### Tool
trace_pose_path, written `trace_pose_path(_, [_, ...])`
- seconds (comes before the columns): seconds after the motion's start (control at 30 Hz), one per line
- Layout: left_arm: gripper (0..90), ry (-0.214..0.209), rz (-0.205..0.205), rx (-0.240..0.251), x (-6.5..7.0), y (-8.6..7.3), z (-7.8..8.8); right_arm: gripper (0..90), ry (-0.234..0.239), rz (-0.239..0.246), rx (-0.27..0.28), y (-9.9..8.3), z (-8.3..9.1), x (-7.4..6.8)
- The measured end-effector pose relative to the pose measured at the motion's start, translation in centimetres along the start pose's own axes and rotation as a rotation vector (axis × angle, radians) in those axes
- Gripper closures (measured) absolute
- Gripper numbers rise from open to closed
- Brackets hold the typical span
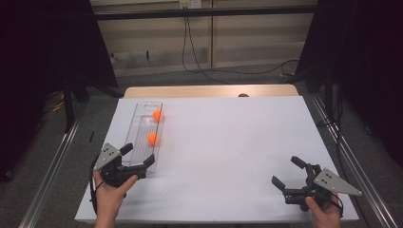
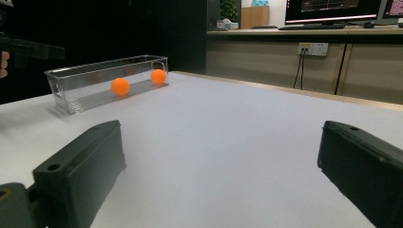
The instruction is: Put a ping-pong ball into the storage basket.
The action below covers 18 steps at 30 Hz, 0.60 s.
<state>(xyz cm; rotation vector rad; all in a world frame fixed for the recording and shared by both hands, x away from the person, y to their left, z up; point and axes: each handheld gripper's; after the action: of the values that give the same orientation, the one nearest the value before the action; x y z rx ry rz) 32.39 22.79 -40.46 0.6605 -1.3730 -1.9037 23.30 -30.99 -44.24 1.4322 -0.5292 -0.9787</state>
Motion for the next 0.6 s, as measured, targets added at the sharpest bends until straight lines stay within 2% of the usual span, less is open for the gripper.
trace_pose_path(0.13, [4.2,-0.001,-0.005,0.005,-0.1,-0.25,0.29,1.3,0.0,-0.002,0.0,0.0,0.0,0.01])
trace_pose_path(0.6, [4.1,0.021,0.019,0.021,-0.41,-1.01,0.94,1.3,0.003,0.003,-0.001,0.0,0.0,-0.02])
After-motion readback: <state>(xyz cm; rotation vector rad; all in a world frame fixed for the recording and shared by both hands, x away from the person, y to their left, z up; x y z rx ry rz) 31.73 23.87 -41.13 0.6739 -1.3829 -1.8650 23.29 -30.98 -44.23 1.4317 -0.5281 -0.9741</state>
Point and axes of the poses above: each handheld gripper's, and its own axes: z roughly backward along the jaws, y roughly out of its top, x roughly to its right, and after that the axes turned 10 degrees about -z, right-handed
